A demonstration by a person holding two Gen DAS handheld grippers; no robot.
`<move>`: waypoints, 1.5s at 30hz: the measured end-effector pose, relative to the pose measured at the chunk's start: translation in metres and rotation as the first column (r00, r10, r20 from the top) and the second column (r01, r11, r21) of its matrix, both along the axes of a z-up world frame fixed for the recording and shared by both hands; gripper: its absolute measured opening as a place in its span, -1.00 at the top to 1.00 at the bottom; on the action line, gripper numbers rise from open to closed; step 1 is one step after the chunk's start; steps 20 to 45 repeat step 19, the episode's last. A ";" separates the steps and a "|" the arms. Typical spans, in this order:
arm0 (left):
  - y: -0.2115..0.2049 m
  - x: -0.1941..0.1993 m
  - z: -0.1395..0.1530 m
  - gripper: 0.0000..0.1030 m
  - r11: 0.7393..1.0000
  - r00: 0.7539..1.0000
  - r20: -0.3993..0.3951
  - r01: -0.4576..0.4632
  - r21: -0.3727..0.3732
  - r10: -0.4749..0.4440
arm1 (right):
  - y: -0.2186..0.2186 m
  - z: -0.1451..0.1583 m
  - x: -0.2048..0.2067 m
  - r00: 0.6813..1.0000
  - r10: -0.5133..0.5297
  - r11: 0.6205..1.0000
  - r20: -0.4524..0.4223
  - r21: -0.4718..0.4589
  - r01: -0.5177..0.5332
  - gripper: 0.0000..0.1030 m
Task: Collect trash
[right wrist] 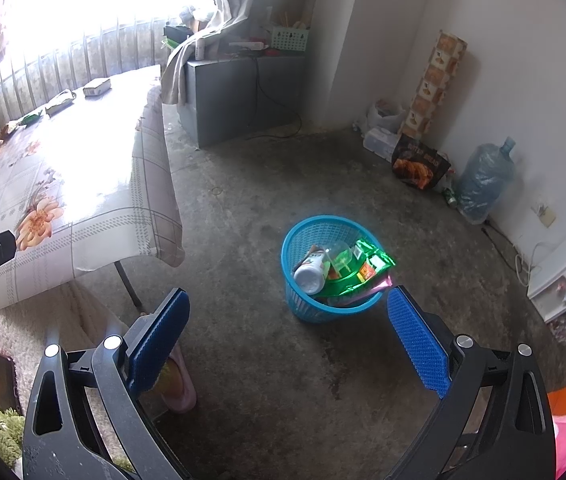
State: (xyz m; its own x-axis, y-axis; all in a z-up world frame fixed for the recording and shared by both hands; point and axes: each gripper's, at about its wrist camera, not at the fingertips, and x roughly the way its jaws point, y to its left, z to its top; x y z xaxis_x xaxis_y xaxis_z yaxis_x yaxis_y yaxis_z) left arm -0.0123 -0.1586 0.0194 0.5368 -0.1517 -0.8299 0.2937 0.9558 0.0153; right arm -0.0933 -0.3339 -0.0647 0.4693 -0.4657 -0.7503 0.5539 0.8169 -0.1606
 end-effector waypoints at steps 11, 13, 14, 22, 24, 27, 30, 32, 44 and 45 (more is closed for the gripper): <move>0.000 0.001 -0.001 -0.89 1.000 1.000 -0.004 0.004 0.002 -0.004 | 0.002 -0.001 0.001 1.000 -0.006 1.000 -0.007 0.001 0.006 -0.85; -0.001 0.002 -0.001 -0.89 1.000 1.000 -0.005 0.005 0.003 -0.005 | 0.002 -0.002 0.000 1.000 -0.006 1.000 -0.008 -0.001 0.006 -0.85; 0.000 0.001 -0.001 -0.89 1.000 1.000 -0.006 0.005 0.003 -0.005 | 0.002 -0.002 0.000 1.000 -0.006 1.000 -0.007 0.000 0.006 -0.85; 0.000 0.001 -0.001 -0.89 1.000 1.000 -0.007 0.004 0.003 -0.004 | 0.002 -0.002 0.000 1.000 -0.010 1.000 -0.007 0.001 0.010 -0.85; 0.000 0.001 -0.001 -0.89 1.000 1.000 -0.007 0.004 0.003 -0.004 | 0.002 -0.002 0.000 1.000 -0.010 1.000 -0.007 0.001 0.010 -0.85; 0.000 0.001 -0.001 -0.89 1.000 1.000 -0.007 0.004 0.003 -0.004 | 0.002 -0.002 0.000 1.000 -0.010 1.000 -0.007 0.001 0.010 -0.85; 0.000 0.001 -0.001 -0.89 1.000 1.000 -0.007 0.004 0.003 -0.004 | 0.002 -0.002 0.000 1.000 -0.010 1.000 -0.007 0.001 0.010 -0.85; 0.000 0.001 -0.001 -0.89 1.000 1.000 -0.007 0.004 0.003 -0.004 | 0.002 -0.002 0.000 1.000 -0.010 1.000 -0.007 0.001 0.010 -0.85; 0.000 0.001 -0.001 -0.89 1.000 1.000 -0.007 0.004 0.003 -0.004 | 0.002 -0.002 0.000 1.000 -0.010 1.000 -0.007 0.001 0.010 -0.85; 0.000 0.001 -0.001 -0.89 1.000 1.000 -0.007 0.004 0.003 -0.004 | 0.002 -0.002 0.000 1.000 -0.010 1.000 -0.007 0.001 0.010 -0.85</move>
